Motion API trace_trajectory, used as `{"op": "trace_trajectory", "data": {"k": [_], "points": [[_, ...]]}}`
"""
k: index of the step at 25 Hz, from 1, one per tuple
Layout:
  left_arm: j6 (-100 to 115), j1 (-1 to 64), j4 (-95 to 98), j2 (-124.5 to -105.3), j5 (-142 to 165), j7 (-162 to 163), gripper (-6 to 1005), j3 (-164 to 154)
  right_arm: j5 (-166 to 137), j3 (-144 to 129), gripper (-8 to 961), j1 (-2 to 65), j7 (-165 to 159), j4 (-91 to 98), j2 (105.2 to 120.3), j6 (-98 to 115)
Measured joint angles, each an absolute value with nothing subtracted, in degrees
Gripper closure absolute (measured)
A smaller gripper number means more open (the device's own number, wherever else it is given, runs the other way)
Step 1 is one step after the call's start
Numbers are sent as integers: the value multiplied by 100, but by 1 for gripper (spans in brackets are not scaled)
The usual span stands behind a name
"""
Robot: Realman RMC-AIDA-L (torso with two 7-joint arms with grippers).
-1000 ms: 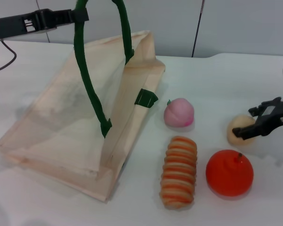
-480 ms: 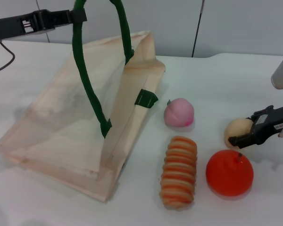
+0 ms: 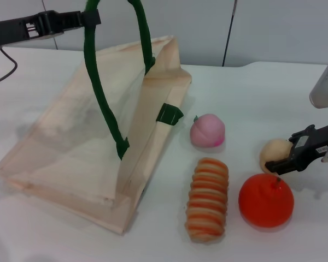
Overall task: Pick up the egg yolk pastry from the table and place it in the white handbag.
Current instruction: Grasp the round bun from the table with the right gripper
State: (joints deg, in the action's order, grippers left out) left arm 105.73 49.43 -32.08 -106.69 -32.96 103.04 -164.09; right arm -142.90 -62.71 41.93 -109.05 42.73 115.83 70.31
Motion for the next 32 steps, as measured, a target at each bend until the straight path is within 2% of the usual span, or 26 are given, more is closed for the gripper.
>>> {"op": "trace_trajectory", "data": {"k": [15, 27, 32], "points": [[10573, 4939, -3208, -10660, -3296, 10327, 871, -16409, -14262, -6232, 329, 4193, -10912, 4334, 11583, 7046], [10573, 4925, -3208, -10661, -3307, 10327, 870, -16409, -14232, -6237, 347, 4183, -10915, 4403, 11592, 7076], [10573, 4948, -3208, -10633, -3319, 10332, 871, -16409, -13841, -6193, 350, 3881, -10924, 5104, 11593, 7269]]}}
